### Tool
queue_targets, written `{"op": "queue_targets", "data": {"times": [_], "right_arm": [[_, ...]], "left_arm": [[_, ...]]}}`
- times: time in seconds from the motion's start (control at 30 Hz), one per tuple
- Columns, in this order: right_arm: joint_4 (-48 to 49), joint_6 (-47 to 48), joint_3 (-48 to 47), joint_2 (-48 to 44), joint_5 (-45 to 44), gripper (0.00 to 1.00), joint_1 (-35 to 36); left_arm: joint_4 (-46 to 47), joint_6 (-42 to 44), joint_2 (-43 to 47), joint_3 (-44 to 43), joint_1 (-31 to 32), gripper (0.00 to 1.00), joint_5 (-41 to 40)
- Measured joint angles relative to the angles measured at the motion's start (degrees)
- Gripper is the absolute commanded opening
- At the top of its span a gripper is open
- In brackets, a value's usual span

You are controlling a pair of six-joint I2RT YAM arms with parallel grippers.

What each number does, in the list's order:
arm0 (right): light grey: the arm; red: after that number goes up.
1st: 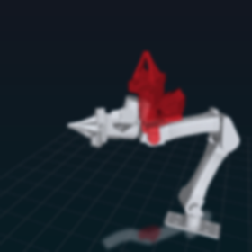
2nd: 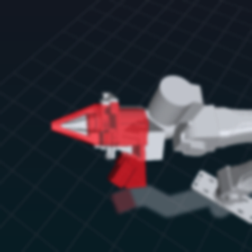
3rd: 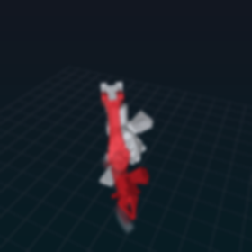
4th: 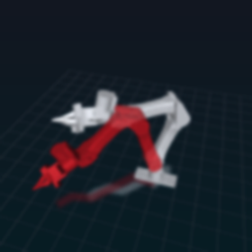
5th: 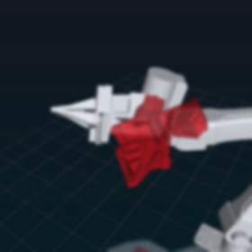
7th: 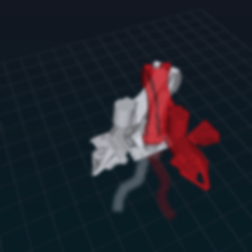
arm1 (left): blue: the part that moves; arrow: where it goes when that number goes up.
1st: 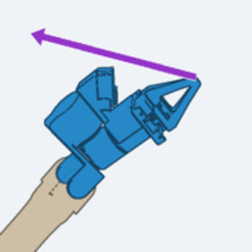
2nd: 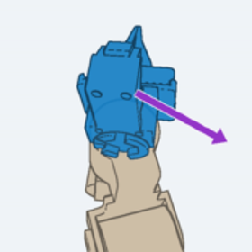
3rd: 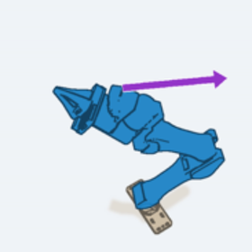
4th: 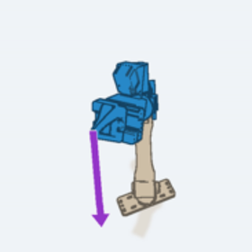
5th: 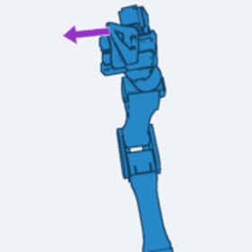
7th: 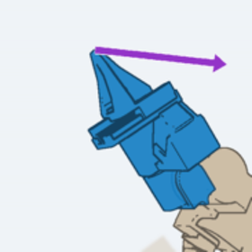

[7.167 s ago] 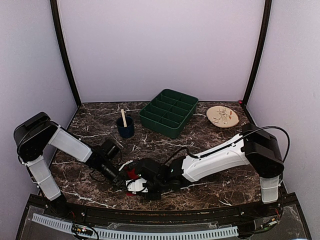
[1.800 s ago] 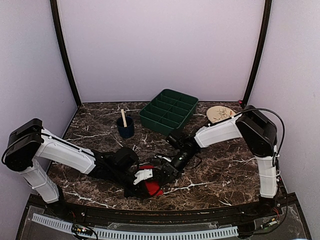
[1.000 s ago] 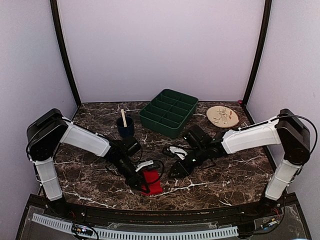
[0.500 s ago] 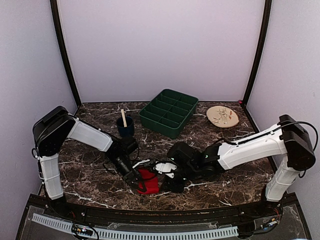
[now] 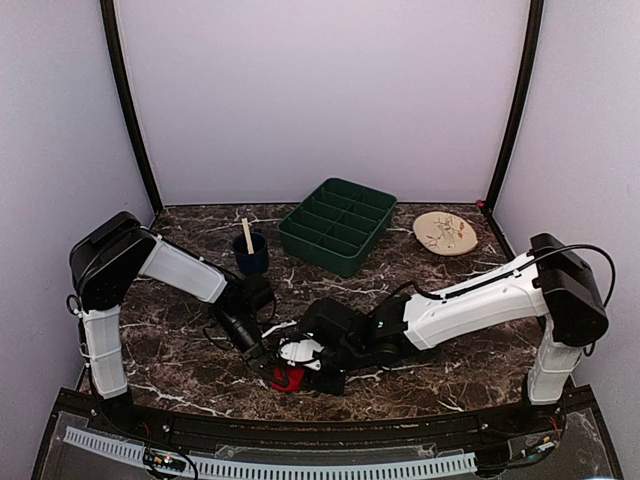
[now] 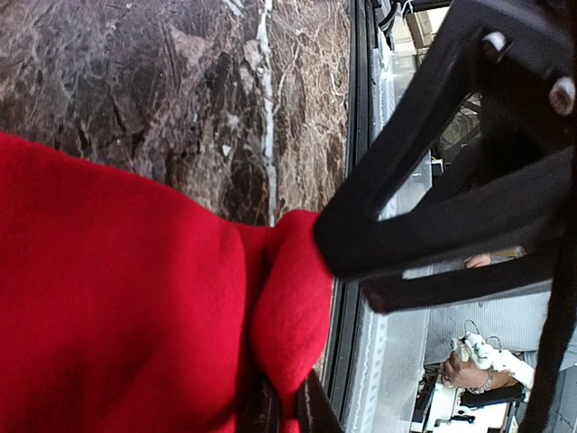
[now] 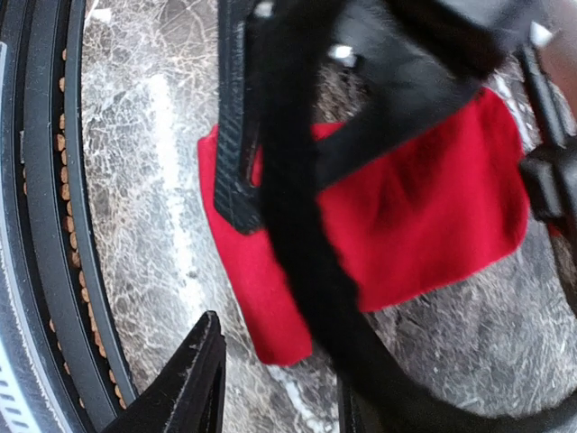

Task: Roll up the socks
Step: Roll the sock at the center of the board.

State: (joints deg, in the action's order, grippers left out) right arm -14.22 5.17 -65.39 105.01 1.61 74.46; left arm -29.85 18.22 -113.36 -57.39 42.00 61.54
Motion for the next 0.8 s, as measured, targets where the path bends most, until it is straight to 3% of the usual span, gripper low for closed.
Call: {"op": "queue_targets", "data": {"times": [0.5,0.8], "right_arm": [[-2.1,3.6,-3.6,4.6,-0.4,0.38,0.7],[-2.2,5.4,-4.3,6.1,0.0,0.29,0.9]], "left_arm": [[-1.7,0.8,-0.8,0.0,-0.2,0.05,1.0],[-1.8,1.1,-1.0,0.0,-0.3,0.05,1.6]]}}
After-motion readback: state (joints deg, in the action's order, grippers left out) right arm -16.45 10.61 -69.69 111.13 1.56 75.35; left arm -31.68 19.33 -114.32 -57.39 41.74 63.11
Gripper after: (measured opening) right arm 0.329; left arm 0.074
